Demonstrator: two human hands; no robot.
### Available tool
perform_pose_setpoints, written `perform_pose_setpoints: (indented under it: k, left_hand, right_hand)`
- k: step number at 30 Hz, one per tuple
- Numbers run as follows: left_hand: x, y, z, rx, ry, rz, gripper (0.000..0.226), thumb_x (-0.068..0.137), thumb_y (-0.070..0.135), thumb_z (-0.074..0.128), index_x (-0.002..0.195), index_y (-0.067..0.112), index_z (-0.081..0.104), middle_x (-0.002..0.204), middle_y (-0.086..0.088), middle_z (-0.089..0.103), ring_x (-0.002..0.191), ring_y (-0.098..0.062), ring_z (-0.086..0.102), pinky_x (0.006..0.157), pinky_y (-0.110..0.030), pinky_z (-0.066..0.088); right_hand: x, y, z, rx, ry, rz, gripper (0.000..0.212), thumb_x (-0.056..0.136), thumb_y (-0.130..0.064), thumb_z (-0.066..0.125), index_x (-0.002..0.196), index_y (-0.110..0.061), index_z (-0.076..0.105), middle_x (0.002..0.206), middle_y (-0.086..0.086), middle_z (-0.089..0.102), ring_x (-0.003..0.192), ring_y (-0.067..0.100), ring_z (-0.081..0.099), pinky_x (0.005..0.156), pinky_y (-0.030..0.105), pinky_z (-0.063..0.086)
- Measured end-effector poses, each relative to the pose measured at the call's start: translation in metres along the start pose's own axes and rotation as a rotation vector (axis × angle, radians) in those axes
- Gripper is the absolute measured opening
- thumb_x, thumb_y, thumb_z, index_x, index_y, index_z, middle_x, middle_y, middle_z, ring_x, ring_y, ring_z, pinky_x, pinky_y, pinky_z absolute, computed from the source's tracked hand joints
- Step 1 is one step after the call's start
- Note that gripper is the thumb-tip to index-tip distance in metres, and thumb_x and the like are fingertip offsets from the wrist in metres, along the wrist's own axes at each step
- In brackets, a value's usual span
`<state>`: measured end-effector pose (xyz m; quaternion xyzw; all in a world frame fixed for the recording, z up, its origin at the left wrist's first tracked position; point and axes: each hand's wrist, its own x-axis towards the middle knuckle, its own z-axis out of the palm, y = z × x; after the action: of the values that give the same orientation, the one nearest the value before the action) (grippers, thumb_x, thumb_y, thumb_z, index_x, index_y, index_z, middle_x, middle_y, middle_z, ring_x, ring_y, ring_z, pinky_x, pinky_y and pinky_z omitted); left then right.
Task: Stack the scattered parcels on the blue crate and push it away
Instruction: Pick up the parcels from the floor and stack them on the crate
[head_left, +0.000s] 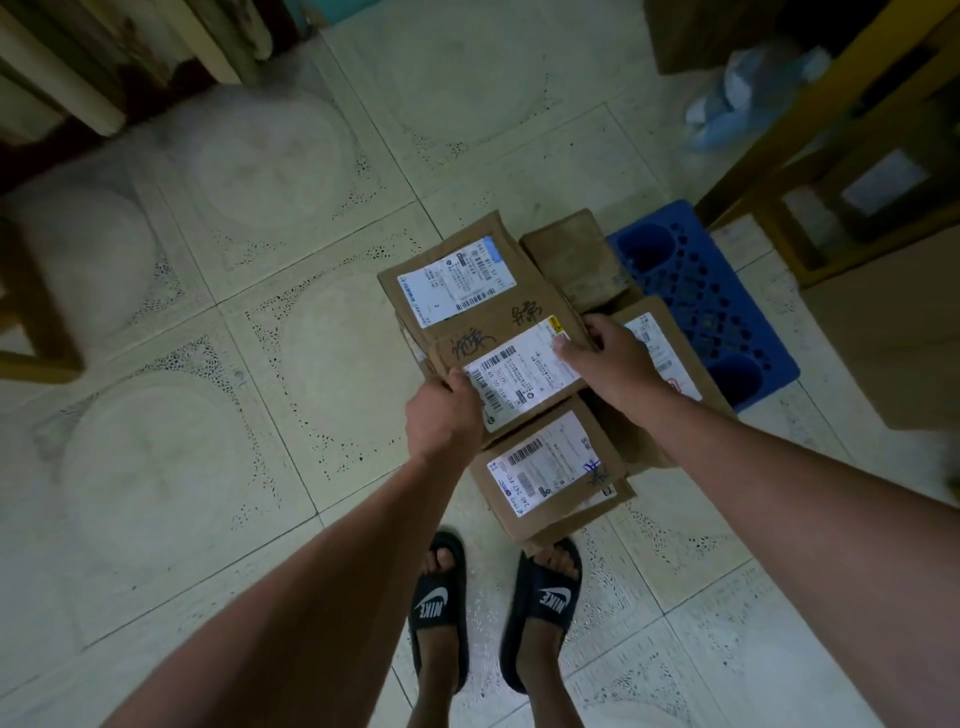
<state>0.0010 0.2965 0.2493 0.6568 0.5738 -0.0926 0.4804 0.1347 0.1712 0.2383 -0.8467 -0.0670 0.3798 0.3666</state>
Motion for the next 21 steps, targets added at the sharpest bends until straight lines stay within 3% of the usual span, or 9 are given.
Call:
perform_pose_setpoints:
  k: [5, 7, 10, 13, 16, 19, 21]
  left_hand:
    - [0.003, 0.0, 0.003, 0.017, -0.02, -0.027, 0.04, 0.1, 0.04, 0.032, 0.1, 0.009, 0.056, 0.097, -0.009, 0.067, 0.078, -0.026, 0.068, 0.071, -0.039, 0.062]
    - [0.003, -0.001, 0.003, 0.002, -0.03, -0.023, 0.037, 0.1, 0.04, 0.033, 0.099, 0.01, 0.055, 0.093, -0.007, 0.066, 0.077, -0.025, 0.068, 0.068, -0.037, 0.061]
    - [0.001, -0.002, -0.002, -0.019, -0.028, -0.009, 0.039, 0.1, 0.042, 0.033, 0.095, 0.009, 0.054, 0.08, 0.0, 0.06, 0.063, -0.015, 0.061, 0.05, -0.026, 0.051]
    - [0.002, -0.007, -0.012, -0.009, 0.064, -0.019, 0.051, 0.099, 0.05, 0.027, 0.094, 0.007, 0.055, 0.084, -0.006, 0.06, 0.067, -0.017, 0.056, 0.053, -0.028, 0.042]
    - [0.007, -0.014, -0.027, -0.065, 0.19, -0.085, 0.05, 0.1, 0.042, 0.021, 0.09, 0.006, 0.055, 0.093, -0.016, 0.062, 0.07, -0.02, 0.053, 0.064, -0.035, 0.045]
    - [0.019, -0.018, -0.044, -0.223, 0.222, -0.172, 0.052, 0.098, 0.043, 0.019, 0.085, 0.008, 0.055, 0.108, -0.025, 0.064, 0.086, -0.032, 0.059, 0.089, -0.05, 0.049]
    - [0.034, -0.02, -0.054, -0.37, 0.2, -0.253, 0.061, 0.095, 0.049, 0.019, 0.106, 0.005, 0.06, 0.122, -0.024, 0.061, 0.107, -0.036, 0.06, 0.101, -0.052, 0.046]
  right_hand:
    - [0.007, 0.004, 0.002, -0.021, -0.048, 0.042, 0.031, 0.088, -0.042, 0.06, 0.115, -0.026, 0.059, 0.114, 0.0, 0.065, 0.105, 0.021, 0.061, 0.089, 0.035, 0.05]
    - [0.007, 0.006, 0.003, -0.007, -0.063, 0.055, 0.034, 0.089, -0.041, 0.06, 0.119, -0.026, 0.058, 0.116, 0.0, 0.065, 0.106, 0.022, 0.061, 0.091, 0.036, 0.05]
    - [0.009, 0.006, 0.002, -0.002, -0.051, 0.059, 0.036, 0.089, -0.04, 0.06, 0.12, -0.021, 0.057, 0.112, -0.001, 0.064, 0.101, 0.02, 0.061, 0.082, 0.031, 0.047]
    - [0.01, 0.0, 0.001, -0.022, 0.126, -0.005, 0.028, 0.091, -0.045, 0.056, 0.104, -0.02, 0.058, 0.094, -0.002, 0.063, 0.088, 0.018, 0.061, 0.072, 0.03, 0.043]
    - [0.014, -0.019, 0.0, 0.009, 0.207, -0.03, 0.034, 0.093, -0.047, 0.051, 0.104, -0.016, 0.059, 0.085, -0.006, 0.059, 0.085, 0.018, 0.058, 0.065, 0.027, 0.038]
    - [0.023, -0.044, 0.003, -0.022, 0.19, -0.082, 0.038, 0.096, -0.045, 0.048, 0.111, -0.011, 0.058, 0.093, -0.005, 0.058, 0.092, 0.018, 0.057, 0.062, 0.024, 0.037]
    - [0.031, -0.062, 0.009, -0.055, 0.177, -0.097, 0.037, 0.098, -0.046, 0.043, 0.112, -0.014, 0.056, 0.101, -0.003, 0.055, 0.094, 0.015, 0.052, 0.069, 0.024, 0.036]
